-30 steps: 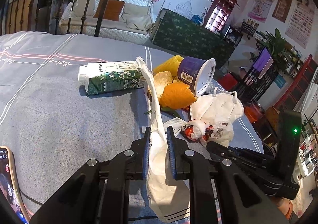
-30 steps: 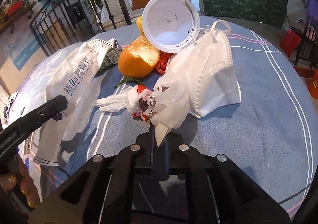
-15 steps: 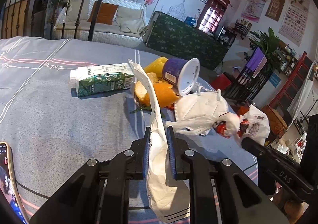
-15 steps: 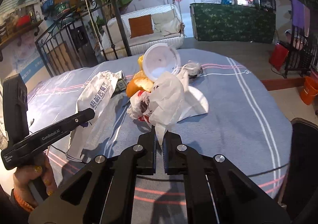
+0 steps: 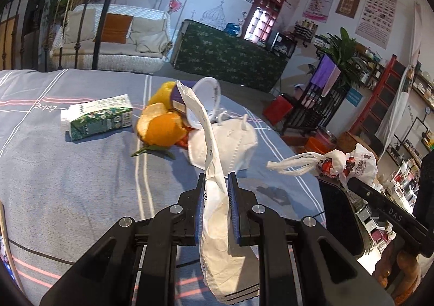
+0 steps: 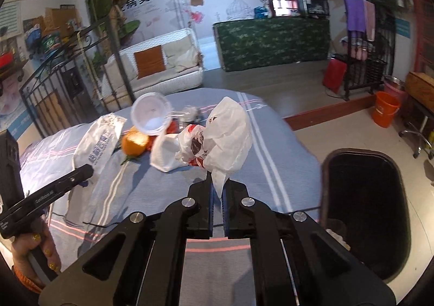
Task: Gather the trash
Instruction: 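Carry both bags to the black bin while the right tool releases its bag inside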
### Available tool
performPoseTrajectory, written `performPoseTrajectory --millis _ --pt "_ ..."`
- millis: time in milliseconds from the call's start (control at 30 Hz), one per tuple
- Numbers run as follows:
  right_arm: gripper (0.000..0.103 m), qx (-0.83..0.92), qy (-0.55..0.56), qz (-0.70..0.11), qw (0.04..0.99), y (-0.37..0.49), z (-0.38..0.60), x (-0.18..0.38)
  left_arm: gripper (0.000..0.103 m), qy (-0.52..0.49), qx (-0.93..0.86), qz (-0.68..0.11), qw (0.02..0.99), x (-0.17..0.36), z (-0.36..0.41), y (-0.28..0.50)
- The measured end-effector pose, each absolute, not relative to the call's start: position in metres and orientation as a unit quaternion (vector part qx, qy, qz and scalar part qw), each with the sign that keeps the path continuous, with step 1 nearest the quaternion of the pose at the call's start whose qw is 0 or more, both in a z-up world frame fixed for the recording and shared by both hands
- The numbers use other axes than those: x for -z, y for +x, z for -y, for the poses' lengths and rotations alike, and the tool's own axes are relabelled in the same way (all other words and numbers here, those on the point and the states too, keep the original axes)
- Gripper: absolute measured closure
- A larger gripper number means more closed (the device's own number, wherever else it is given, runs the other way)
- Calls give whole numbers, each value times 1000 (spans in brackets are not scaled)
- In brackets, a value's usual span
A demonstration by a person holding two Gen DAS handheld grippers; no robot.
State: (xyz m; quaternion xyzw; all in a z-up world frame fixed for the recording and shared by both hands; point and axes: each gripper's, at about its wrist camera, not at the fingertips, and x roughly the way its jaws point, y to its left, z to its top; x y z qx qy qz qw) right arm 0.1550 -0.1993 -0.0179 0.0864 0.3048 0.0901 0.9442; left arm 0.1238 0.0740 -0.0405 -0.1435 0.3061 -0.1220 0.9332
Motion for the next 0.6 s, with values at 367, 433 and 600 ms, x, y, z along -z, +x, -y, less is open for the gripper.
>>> performPoseTrajectory --millis 367,433,600 --pt "98 23 107 -300 948 135 287 27 86 -109 185 -302 929 37 -15 125" --pt "98 41 105 -303 946 133 298 32 86 -103 199 -302 927 38 -4 124" --pt "98 87 112 -321 936 128 325 51 86 -88 227 -306 920 41 25 123"
